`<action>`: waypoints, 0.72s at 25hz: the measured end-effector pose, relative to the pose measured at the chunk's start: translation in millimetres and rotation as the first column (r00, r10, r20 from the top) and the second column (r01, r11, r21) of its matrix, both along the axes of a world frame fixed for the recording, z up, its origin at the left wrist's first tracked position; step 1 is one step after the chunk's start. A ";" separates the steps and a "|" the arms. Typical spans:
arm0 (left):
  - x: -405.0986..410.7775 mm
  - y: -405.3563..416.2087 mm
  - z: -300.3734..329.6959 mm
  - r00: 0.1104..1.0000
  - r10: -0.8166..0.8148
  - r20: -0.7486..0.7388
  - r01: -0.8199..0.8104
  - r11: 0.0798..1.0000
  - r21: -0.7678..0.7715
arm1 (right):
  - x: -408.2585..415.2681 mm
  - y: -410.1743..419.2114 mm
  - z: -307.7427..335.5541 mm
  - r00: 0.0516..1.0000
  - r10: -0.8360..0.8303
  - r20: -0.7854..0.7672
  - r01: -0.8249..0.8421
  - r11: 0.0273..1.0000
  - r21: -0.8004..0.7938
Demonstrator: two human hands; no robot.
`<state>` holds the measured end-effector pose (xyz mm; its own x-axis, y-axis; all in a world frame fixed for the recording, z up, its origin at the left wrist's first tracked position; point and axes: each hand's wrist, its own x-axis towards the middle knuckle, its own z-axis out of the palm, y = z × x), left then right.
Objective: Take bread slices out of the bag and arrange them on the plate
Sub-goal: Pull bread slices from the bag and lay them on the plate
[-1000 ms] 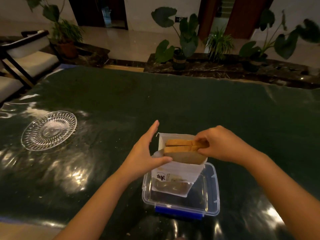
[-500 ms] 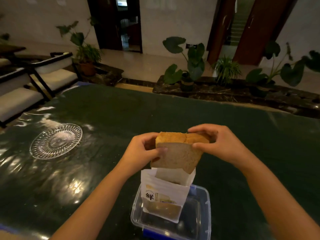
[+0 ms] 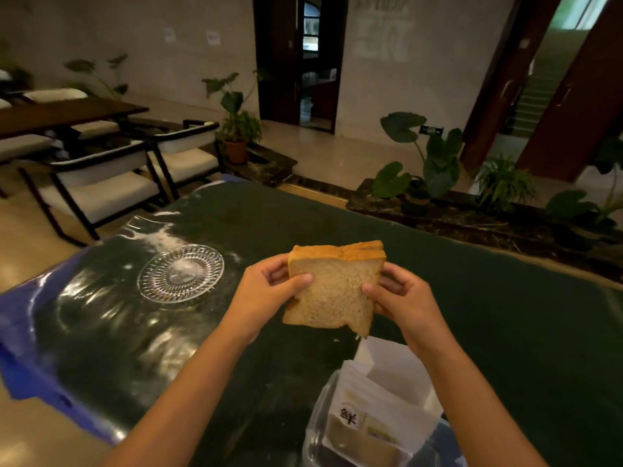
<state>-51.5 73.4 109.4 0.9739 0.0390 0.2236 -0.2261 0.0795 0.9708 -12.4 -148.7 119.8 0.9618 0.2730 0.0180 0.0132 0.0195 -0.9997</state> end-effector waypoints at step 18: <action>-29.1 342.3 -31.4 0.981 0.045 -0.188 -0.021 0.992 0.128 | -32.8 333.4 -31.8 0.999 -0.028 -0.037 0.024 0.995 -0.101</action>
<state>-80.6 415.6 78.0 0.9976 0.0557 0.0400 -0.0373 -0.0494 0.9981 -45.2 184.7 88.0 0.9680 0.2468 -0.0450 -0.0256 -0.0812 -0.9964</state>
